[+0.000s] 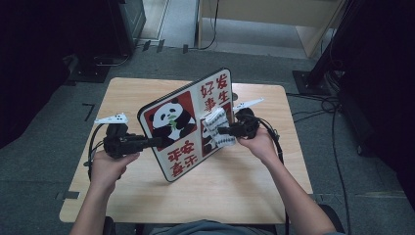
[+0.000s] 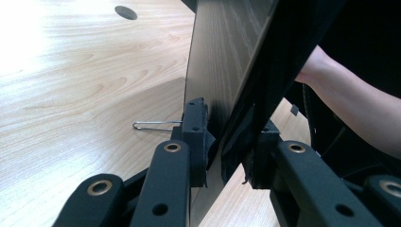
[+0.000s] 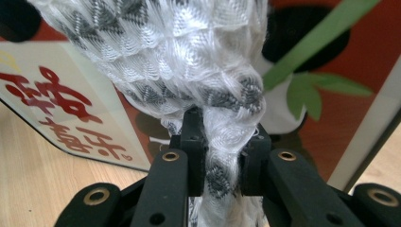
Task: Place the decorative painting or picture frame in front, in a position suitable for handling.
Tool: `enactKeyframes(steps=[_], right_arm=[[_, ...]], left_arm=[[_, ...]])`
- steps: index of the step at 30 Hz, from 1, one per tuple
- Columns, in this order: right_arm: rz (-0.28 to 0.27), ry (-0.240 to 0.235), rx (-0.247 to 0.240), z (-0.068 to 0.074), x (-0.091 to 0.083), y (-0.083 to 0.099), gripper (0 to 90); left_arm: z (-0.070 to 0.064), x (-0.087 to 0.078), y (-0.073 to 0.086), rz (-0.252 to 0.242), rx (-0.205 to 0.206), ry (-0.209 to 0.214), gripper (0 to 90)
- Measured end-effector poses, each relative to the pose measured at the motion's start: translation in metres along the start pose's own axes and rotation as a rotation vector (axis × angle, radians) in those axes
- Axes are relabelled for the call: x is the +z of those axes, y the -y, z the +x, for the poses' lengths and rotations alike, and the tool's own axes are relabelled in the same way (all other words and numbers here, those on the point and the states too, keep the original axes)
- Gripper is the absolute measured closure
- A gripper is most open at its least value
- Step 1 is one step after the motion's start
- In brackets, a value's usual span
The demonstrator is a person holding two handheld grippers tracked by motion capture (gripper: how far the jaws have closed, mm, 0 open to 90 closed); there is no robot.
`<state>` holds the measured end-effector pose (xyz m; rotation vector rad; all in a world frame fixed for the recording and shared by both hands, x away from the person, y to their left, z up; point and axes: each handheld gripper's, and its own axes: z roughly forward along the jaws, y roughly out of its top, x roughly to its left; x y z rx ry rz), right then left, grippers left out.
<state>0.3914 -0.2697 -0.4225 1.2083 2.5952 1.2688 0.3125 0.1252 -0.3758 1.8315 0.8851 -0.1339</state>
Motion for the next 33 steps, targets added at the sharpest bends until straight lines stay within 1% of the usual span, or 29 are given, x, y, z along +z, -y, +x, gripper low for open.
enactKeyframes(steps=[7, 8, 11, 13, 15, 16, 19, 22, 23, 24, 27, 30, 31, 33], right_arm=[[0.018, 0.006, 0.020, -0.001, 0.006, 0.011, 77.3], [0.017, 0.006, 0.019, -0.001, 0.007, 0.013, 77.3], [0.016, -0.002, 0.033, -0.003, 0.010, 0.016, 77.2], [0.023, -0.001, 0.035, -0.005, 0.011, 0.019, 77.3], [0.041, -0.012, 0.048, -0.006, 0.013, 0.022, 77.3], [0.048, -0.007, 0.039, -0.007, 0.014, 0.023, 77.3], [0.062, -0.011, 0.044, -0.010, 0.017, 0.026, 77.3], [0.062, 0.001, 0.040, -0.011, 0.019, 0.030, 77.3], [0.080, 0.005, 0.047, -0.011, 0.021, 0.034, 77.4], [0.082, 0.004, 0.051, -0.012, 0.022, 0.036, 77.4], [0.078, 0.000, 0.065, -0.013, 0.023, 0.037, 76.5], [0.076, 0.001, 0.063, -0.013, 0.023, 0.037, 74.2], [0.080, -0.007, 0.060, -0.013, 0.023, 0.037, 71.5], [0.082, -0.008, 0.066, -0.013, 0.023, 0.037, 72.5]], left_arm=[[0.000, 0.000, 0.000, 0.000, 0.001, -0.001, 74.9], [0.000, 0.000, 0.000, 0.000, 0.000, -0.001, 74.9], [0.000, 0.000, 0.000, 0.000, 0.000, -0.001, 74.9], [0.000, 0.000, 0.000, 0.000, 0.001, -0.001, 74.9], [0.000, 0.000, 0.000, 0.000, 0.000, -0.001, 74.9], [0.000, 0.000, 0.000, 0.000, 0.000, -0.001, 74.9], [-0.001, 0.000, 0.000, 0.000, 0.002, -0.001, 74.9], [-0.001, 0.000, 0.000, 0.001, 0.003, -0.002, 74.9], [-0.001, 0.000, 0.000, 0.000, 0.000, -0.002, 74.9], [-0.001, 0.000, 0.000, -0.001, -0.001, -0.002, 74.9], [-0.001, 0.000, 0.000, -0.002, 0.000, -0.005, 75.0], [-0.001, 0.000, 0.000, -0.002, 0.001, -0.005, 75.0], [-0.001, 0.000, 0.001, -0.003, -0.001, -0.006, 75.0], [-0.001, 0.000, 0.001, -0.005, -0.004, -0.005, 75.0]])
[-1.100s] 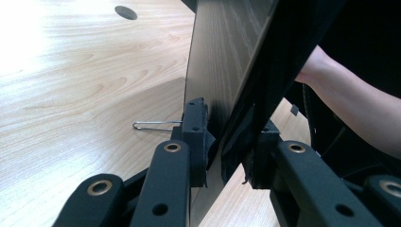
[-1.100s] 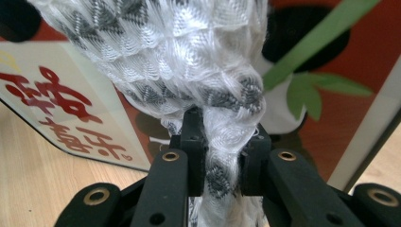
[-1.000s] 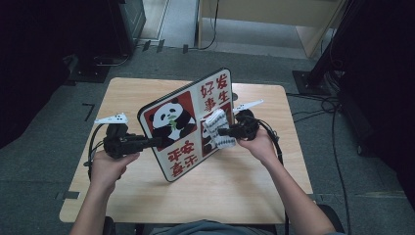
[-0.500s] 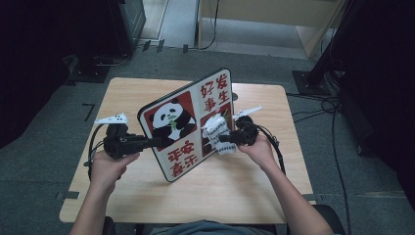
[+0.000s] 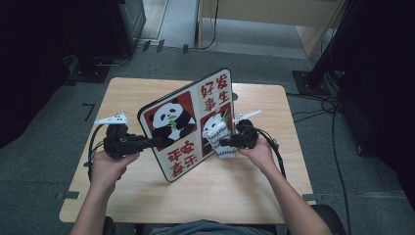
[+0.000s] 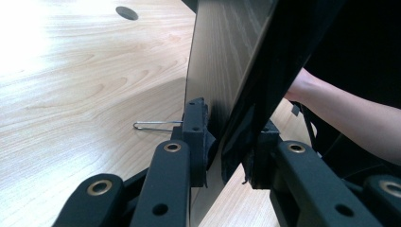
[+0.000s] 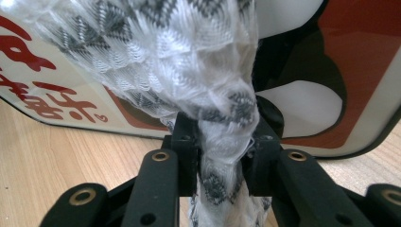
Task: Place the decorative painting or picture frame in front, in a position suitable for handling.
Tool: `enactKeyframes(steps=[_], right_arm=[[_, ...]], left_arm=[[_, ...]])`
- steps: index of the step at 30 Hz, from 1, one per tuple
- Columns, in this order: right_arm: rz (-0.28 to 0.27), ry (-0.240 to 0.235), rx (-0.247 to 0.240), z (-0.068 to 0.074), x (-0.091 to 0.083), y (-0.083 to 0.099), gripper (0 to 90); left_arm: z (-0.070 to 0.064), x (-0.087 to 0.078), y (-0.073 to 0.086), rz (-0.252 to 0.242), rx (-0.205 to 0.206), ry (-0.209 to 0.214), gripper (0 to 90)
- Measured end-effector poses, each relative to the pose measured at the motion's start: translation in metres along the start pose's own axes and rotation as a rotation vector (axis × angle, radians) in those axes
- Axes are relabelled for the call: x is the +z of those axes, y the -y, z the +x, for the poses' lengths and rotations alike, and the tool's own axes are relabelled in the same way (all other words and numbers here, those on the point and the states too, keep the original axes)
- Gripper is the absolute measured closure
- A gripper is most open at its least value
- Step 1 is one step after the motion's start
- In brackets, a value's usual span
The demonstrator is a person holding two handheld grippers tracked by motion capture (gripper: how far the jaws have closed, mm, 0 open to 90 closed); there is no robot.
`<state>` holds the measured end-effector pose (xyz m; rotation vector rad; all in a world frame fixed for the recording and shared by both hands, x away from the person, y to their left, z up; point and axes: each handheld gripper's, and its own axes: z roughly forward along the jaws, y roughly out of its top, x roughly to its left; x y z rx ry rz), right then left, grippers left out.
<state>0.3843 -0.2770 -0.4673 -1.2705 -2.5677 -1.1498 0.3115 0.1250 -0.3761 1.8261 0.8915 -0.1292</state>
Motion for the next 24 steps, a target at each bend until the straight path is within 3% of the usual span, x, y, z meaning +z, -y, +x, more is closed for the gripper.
enactKeyframes(steps=[7, 12, 17, 20, 24], right_arm=[[0.010, 0.000, -0.003, 0.002, -0.003, -0.001, 80.3], [-0.017, -0.011, 0.000, 0.004, -0.012, -0.003, 81.4], [-0.071, -0.018, -0.014, 0.010, -0.032, -0.008, 81.4], [-0.086, -0.017, -0.046, 0.017, -0.039, -0.014, 81.4], [-0.084, -0.028, -0.021, 0.025, -0.048, -0.023, 81.4]], left_arm=[[0.000, 0.000, 0.000, -0.002, -0.001, -0.003, 75.2], [0.000, 0.000, 0.000, -0.001, -0.002, -0.006, 75.3], [0.000, 0.000, 0.000, -0.001, -0.002, -0.006, 75.3], [0.000, 0.000, 0.000, 0.000, -0.003, -0.006, 75.3], [0.000, 0.000, 0.000, -0.001, -0.004, -0.008, 75.3]])
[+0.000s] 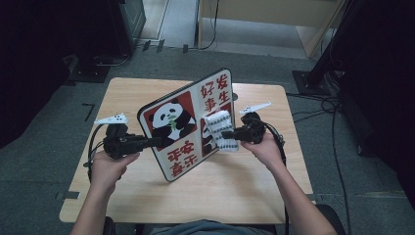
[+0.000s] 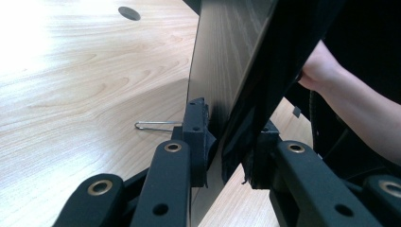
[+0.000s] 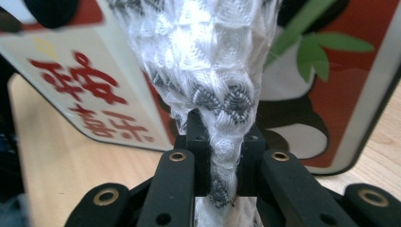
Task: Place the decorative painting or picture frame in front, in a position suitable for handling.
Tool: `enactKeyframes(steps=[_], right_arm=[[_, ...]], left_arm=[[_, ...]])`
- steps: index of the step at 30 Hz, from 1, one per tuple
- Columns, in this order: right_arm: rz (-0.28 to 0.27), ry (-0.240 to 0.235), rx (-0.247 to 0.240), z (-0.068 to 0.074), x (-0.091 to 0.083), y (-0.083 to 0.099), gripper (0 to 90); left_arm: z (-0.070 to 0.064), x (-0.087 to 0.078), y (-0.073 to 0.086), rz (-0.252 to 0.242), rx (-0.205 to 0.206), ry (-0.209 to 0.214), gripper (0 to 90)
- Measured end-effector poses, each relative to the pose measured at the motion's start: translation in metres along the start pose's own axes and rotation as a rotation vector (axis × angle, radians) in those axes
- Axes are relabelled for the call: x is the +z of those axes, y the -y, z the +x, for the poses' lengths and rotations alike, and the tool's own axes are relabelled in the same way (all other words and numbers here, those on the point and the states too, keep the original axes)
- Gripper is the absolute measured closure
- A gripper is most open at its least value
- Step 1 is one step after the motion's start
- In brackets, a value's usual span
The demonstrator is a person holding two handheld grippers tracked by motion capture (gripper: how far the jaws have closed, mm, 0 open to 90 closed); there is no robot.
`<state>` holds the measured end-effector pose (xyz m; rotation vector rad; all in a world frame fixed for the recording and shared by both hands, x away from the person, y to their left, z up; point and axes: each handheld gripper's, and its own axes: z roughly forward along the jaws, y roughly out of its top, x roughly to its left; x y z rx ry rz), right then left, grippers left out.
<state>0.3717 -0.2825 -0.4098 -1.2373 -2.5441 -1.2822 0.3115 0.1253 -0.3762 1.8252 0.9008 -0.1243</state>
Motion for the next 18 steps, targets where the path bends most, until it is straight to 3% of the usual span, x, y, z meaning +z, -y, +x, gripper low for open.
enactKeyframes(steps=[9, 18], right_arm=[[-0.040, -0.007, -0.061, 0.017, -0.021, -0.024, 81.3], [-0.063, -0.016, -0.110, 0.035, -0.044, -0.061, 81.3]], left_arm=[[0.000, 0.000, 0.000, 0.000, -0.001, -0.003, 75.4], [0.000, 0.000, 0.000, -0.002, -0.005, 0.000, 75.2]])
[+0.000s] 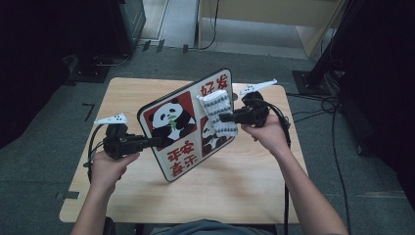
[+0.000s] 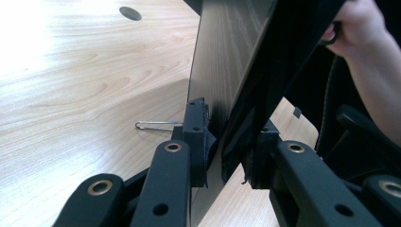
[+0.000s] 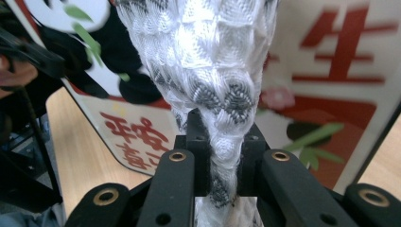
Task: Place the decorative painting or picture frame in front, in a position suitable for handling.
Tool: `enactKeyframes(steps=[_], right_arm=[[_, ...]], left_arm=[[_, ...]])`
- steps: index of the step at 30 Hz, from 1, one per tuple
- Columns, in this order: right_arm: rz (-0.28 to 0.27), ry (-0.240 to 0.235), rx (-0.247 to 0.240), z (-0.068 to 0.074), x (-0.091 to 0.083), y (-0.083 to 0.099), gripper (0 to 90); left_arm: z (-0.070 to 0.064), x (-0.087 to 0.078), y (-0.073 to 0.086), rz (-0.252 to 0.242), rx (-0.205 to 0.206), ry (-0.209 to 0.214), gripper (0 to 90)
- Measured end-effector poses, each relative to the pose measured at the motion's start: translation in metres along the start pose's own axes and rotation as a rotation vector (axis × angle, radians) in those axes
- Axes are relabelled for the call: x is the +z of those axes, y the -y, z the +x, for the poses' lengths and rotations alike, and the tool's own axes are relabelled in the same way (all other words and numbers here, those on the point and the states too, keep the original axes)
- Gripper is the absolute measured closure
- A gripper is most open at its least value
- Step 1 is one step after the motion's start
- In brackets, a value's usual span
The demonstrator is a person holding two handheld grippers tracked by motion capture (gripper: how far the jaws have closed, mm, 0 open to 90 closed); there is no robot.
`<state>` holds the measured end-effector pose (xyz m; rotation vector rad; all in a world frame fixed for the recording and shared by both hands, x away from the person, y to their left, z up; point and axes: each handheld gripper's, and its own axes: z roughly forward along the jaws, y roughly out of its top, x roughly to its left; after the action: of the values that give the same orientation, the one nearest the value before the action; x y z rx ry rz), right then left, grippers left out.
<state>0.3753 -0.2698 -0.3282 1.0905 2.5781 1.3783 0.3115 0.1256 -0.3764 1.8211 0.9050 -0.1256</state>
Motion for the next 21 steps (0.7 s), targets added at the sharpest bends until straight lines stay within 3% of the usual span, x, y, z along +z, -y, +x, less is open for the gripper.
enactKeyframes(steps=[3, 13, 21], right_arm=[[-0.003, 0.004, -0.036, 0.007, -0.005, -0.013, 81.2], [-0.010, 0.015, -0.075, 0.024, -0.014, -0.050, 81.1], [-0.033, 0.014, -0.144, 0.047, -0.014, -0.094, 81.0]], left_arm=[[0.000, 0.000, 0.000, 0.000, -0.003, 0.003, 75.0], [0.000, 0.000, 0.000, -0.001, -0.004, 0.002, 75.1], [0.001, 0.000, 0.000, -0.001, -0.002, 0.003, 75.1]])
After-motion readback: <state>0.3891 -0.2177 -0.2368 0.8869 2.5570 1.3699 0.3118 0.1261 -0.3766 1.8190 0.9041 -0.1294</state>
